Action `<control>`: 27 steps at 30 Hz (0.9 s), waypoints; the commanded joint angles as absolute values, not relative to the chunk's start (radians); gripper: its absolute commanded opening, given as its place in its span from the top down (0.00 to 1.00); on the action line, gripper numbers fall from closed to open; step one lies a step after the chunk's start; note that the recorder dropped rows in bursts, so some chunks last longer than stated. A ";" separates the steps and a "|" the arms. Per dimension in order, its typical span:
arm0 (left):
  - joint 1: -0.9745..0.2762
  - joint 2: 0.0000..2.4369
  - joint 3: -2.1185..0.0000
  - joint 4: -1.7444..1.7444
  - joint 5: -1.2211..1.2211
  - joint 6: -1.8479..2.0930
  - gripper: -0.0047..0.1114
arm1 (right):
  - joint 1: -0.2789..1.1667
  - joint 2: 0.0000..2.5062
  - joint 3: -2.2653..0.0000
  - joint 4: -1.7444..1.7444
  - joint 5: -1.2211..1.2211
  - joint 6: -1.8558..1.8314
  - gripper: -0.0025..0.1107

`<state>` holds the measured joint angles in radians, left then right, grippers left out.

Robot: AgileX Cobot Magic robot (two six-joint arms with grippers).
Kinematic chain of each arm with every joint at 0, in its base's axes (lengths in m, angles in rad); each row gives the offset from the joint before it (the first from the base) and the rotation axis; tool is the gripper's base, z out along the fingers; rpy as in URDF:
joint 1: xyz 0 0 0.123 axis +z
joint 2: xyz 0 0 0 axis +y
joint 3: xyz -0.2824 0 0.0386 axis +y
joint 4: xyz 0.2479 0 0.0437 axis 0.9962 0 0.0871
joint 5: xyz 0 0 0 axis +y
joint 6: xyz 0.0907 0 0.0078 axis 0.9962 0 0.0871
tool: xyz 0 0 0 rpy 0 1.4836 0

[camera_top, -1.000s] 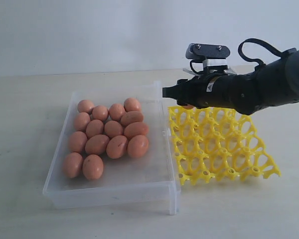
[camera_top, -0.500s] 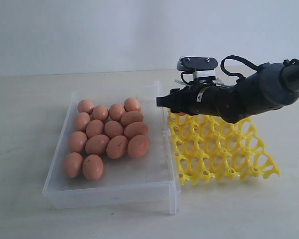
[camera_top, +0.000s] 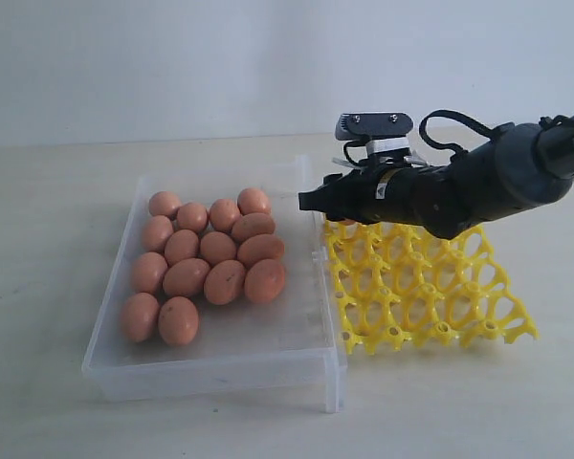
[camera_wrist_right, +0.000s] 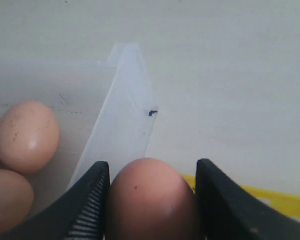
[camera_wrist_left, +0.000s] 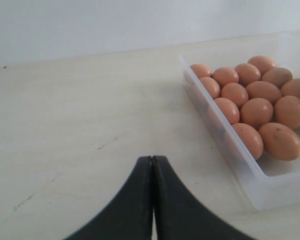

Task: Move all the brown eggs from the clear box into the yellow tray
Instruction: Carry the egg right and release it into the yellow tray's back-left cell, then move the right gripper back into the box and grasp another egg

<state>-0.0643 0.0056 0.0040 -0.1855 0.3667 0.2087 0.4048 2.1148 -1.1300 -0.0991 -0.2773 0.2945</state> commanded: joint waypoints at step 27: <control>-0.069 0.000 0.000 -0.188 0.357 0.209 0.96 | 0.660 1.775 -1.213 -0.043 0.361 0.070 0.61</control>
<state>-0.0643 0.0056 0.0040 -0.1855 0.3667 0.2087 0.6015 1.7737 -1.1624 -0.0913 0.2201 0.1808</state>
